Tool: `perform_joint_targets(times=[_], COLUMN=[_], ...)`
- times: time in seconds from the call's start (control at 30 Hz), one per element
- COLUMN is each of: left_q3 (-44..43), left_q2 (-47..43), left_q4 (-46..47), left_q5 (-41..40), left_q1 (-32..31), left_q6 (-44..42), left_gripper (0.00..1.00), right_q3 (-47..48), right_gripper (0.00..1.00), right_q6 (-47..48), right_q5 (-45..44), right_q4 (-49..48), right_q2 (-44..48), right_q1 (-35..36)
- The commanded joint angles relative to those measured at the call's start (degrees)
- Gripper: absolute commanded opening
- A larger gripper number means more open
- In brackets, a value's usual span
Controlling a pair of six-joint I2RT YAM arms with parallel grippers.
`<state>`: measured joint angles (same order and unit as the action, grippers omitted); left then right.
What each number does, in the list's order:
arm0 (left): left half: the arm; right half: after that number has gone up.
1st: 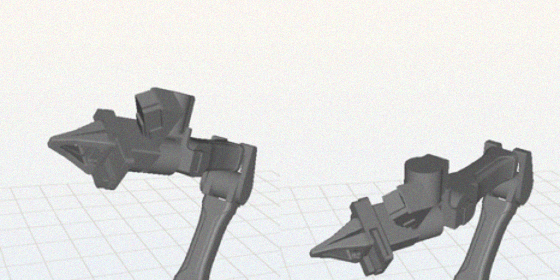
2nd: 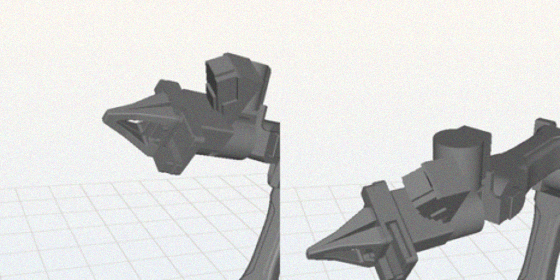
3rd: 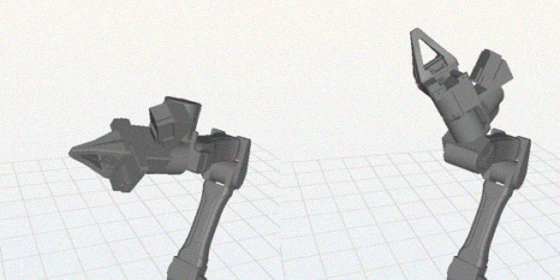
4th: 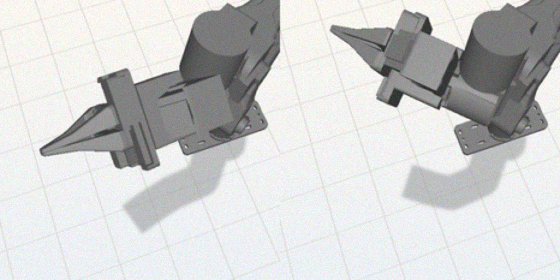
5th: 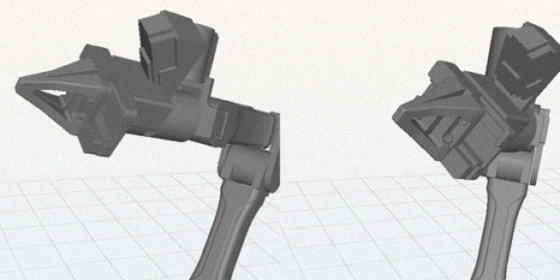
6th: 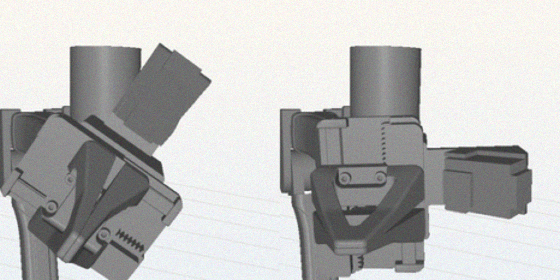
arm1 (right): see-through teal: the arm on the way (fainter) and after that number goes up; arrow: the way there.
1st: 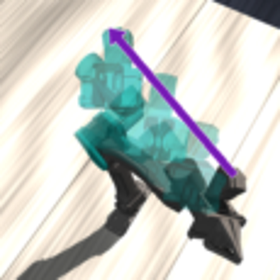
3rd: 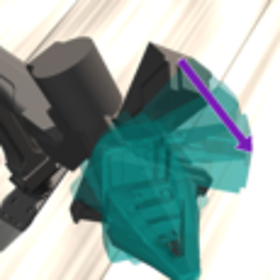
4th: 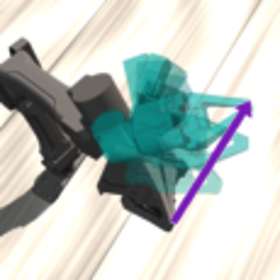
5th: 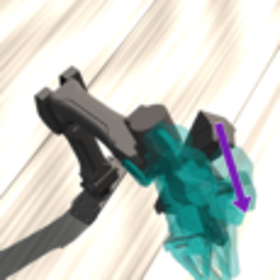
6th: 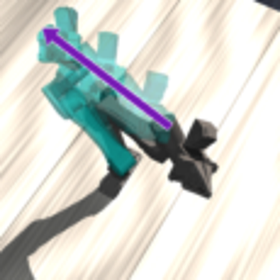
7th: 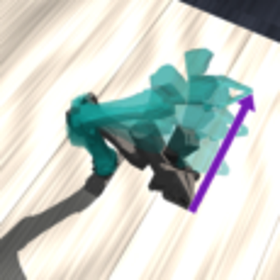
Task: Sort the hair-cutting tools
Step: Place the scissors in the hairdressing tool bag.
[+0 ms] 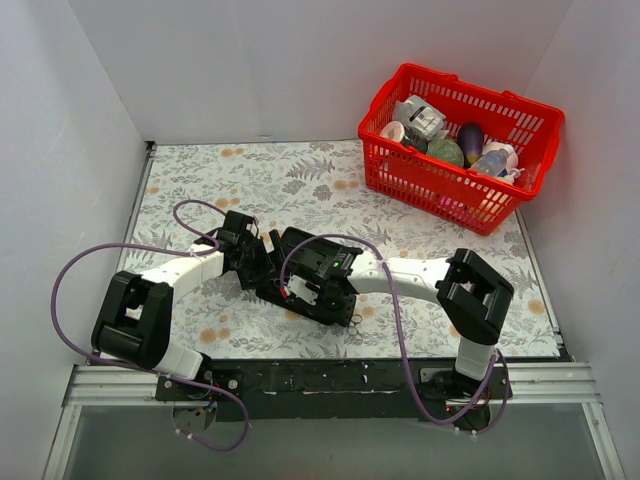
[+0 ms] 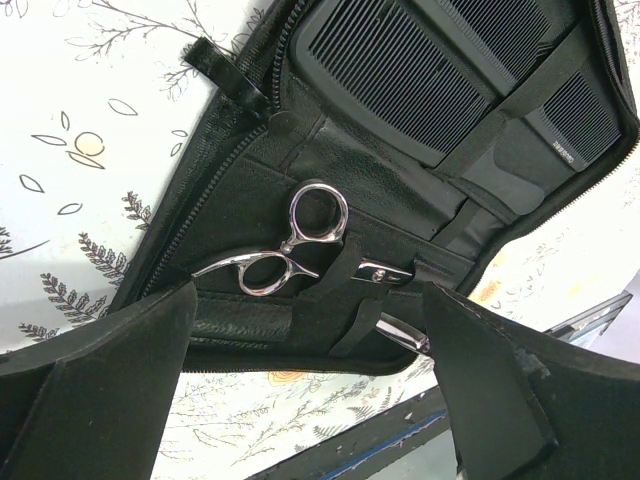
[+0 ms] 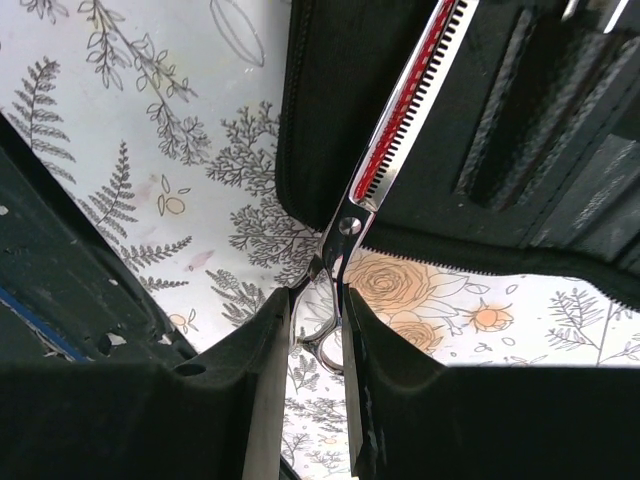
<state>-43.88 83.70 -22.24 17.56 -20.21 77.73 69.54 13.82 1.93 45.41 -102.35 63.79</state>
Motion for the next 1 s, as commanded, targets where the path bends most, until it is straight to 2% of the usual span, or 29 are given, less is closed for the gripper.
perform_joint_targets(times=[0.0, 0.37, 0.6, 0.97], left_q3=[-0.7, -0.7, -0.8, -0.8], left_q2=[0.7, 0.6, 0.5, 0.4], left_q4=[-2.4, -2.5, -2.5, -2.8], left_q5=[-1.6, -1.6, -1.4, -1.4], left_q1=[-0.3, -0.3, -0.2, -0.3], left_q6=[-1.4, -1.8, -1.9, -1.9], left_gripper=[0.98, 0.98, 0.98, 0.98], right_q3=[3.6, 5.2, 7.0, 15.4], right_gripper=[0.01, 0.01, 0.01, 0.01], right_q6=[2.1, 5.3, 7.6, 10.4], right_q5=[-1.7, -1.8, -7.9, -8.2], right_q4=[0.3, 0.4, -1.0, -1.1], right_q2=[-1.7, -2.5, -3.6, -10.1], right_q1=[0.6, 4.5, 4.6, 4.6])
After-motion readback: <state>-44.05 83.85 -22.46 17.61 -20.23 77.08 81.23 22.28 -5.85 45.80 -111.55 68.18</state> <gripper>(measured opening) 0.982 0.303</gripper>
